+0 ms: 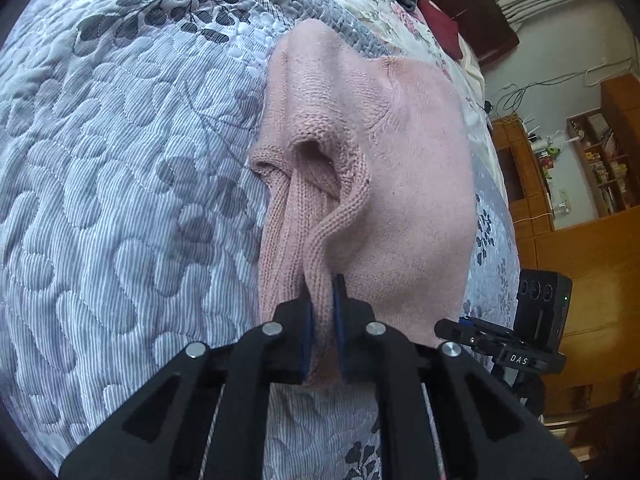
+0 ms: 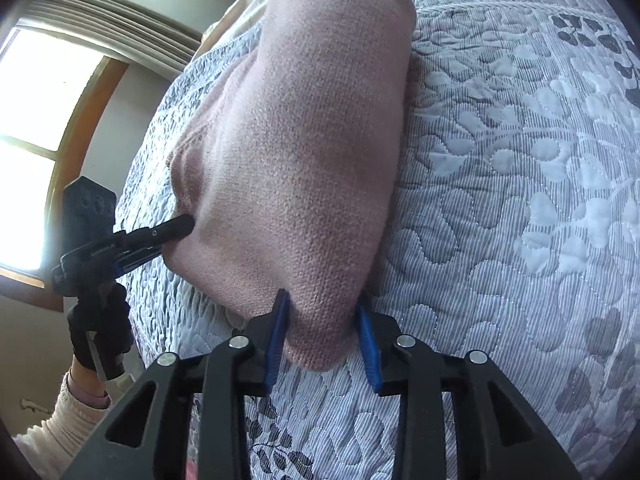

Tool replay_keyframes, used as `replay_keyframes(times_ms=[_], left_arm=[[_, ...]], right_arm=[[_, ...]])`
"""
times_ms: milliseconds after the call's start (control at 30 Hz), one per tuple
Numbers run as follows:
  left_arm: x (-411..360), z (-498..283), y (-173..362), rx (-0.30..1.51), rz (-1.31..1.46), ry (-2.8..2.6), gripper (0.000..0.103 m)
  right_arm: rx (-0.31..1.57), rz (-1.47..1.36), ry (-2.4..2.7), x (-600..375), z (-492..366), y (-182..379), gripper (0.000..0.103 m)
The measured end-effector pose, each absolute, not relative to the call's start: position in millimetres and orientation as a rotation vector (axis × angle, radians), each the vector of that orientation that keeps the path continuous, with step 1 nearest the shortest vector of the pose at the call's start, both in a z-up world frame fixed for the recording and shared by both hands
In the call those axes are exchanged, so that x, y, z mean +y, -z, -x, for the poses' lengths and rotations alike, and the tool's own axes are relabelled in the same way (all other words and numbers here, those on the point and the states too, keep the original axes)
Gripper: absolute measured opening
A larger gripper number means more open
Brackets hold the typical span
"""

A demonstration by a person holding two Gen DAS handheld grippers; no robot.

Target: Fold small clothes

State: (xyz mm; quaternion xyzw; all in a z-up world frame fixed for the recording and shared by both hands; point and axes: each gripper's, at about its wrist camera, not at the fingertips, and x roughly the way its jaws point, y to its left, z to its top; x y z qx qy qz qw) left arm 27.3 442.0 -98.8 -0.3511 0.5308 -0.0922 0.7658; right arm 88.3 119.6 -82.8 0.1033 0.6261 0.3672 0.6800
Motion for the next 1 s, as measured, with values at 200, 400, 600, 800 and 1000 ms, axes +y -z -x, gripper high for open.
replay_keyframes(times_ms=[200, 400, 600, 800, 1000], left_arm=[[465, -45, 65, 1.059, 0.711, 0.104, 0.073], [484, -96, 80, 1.141, 0.771, 0.143, 0.076], [485, -123, 118, 1.191, 0.851, 0.253, 0.076], [463, -138, 131, 1.187, 0.810, 0.358, 0.081], [449, -146, 134, 1.169, 0.799, 0.402, 0.062]], right_arm=[[1.333, -0.271, -0.843, 109, -110, 56, 0.062], [1.300, -0.332, -0.841, 109, -150, 45, 0.073], [1.332, -0.374, -0.848, 121, -183, 62, 0.077], [1.371, -0.465, -0.868, 135, -198, 93, 0.088], [1.409, -0.581, -0.880, 148, -211, 123, 0.093]])
